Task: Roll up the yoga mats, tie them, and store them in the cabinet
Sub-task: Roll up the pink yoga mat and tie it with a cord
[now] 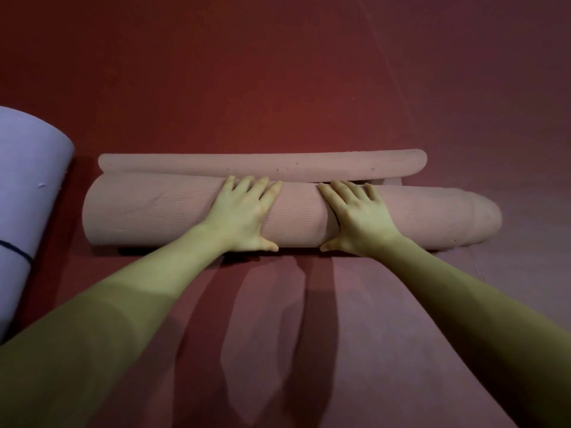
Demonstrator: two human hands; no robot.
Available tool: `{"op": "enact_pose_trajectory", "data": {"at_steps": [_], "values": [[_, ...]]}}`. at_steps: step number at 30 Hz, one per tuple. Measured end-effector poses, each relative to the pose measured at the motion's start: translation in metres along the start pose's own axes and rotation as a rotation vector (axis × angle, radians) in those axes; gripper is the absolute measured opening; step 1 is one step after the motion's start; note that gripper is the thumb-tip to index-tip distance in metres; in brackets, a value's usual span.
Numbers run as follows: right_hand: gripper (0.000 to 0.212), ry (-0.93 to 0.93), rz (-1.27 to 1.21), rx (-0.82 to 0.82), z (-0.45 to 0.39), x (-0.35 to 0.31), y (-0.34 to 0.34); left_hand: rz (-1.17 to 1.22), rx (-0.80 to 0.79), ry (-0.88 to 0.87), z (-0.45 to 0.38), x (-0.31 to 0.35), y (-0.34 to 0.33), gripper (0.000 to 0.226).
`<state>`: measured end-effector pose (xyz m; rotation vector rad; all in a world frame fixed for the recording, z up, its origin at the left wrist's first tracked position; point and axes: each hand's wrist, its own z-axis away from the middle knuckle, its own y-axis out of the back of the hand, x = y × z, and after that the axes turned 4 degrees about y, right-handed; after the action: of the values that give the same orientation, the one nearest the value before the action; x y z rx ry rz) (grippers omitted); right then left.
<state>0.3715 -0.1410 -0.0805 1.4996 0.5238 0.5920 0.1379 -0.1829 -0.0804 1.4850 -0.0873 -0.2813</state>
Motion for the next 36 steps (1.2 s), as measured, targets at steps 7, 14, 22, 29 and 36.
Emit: {"op": "enact_pose_trajectory", "data": {"at_steps": [7, 14, 22, 29, 36], "values": [[0.120, 0.016, -0.044, -0.087, 0.041, -0.020, 0.006, 0.041, -0.052, 0.007, 0.047, 0.019, 0.003, 0.117], [0.120, 0.011, -0.074, -0.136, 0.088, -0.046, 0.009, 0.083, 0.008, -0.047, 0.091, 0.034, -0.010, 0.120], [0.123, -0.001, -0.046, -0.218, 0.089, -0.050, 0.013, 0.245, -0.177, 0.113, 0.081, 0.034, 0.015, 0.109], [0.090, -0.071, -0.153, -0.153, 0.093, -0.058, 0.007, 0.349, -0.308, 0.284, 0.048, 0.043, 0.013, 0.073], [0.080, -0.167, -0.208, -0.233, 0.052, -0.040, 0.010, 0.349, -0.313, 0.387, 0.006, 0.026, 0.009, 0.065]]}}
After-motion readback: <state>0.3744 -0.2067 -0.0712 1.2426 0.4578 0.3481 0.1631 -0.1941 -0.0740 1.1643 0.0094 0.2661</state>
